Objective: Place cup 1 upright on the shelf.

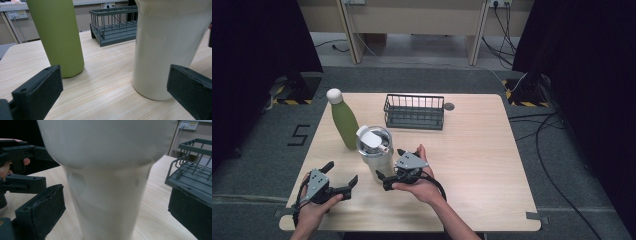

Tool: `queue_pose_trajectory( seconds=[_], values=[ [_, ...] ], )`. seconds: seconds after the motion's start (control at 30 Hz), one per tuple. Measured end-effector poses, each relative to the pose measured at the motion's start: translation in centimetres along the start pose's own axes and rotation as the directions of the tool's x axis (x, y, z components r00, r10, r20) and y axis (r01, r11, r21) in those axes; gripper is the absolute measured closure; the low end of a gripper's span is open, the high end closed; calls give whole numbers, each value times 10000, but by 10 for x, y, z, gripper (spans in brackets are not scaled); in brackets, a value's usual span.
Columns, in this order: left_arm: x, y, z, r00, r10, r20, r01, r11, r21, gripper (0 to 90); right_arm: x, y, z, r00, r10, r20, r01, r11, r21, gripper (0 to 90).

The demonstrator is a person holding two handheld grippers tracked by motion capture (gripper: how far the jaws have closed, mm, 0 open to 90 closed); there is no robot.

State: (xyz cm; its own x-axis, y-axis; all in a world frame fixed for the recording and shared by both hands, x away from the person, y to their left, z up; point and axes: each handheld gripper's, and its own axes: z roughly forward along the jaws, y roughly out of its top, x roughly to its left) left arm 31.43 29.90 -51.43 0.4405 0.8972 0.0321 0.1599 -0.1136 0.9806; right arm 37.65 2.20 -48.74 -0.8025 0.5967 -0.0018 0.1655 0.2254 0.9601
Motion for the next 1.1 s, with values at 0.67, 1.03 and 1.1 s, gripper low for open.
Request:
queue_pose_trajectory(
  seconds=[0.67,1.03,1.1],
  values=[
    [0,0,-1,10000,7,55,-7,10000,-12,0,3,3,32,9996,7,-296,-28,9976,-692,68],
    [0,0,-1,9999,41,165,-41,10000,5,0,2,1,34,9990,-167,-405,129,9955,-936,92],
    [0,0,-1,9998,52,179,-53,10000,11,0,2,0,34,9991,-96,-420,54,9951,-989,92]
  ],
)
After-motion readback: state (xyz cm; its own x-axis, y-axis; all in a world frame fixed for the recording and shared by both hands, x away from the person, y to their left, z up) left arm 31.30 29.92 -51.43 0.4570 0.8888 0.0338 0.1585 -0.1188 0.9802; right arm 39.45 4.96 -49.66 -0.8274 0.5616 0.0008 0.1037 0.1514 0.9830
